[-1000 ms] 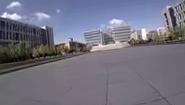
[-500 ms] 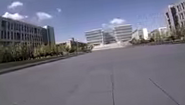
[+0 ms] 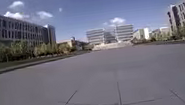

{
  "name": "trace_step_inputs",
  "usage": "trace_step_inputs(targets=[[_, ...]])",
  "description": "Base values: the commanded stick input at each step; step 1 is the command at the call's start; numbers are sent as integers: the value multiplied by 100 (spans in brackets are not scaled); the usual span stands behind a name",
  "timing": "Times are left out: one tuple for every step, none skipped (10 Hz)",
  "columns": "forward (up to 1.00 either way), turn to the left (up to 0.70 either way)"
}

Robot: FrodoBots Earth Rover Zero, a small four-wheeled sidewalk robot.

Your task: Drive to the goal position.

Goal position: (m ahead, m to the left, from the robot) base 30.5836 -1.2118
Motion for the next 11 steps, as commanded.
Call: trace_step_inputs(targets=[[70, -14], [70, -4], [70, 0], [70, 0], [70, 0], [70, 0], [70, 0], [70, 0], [70, 0], [70, 0], [70, 0]])
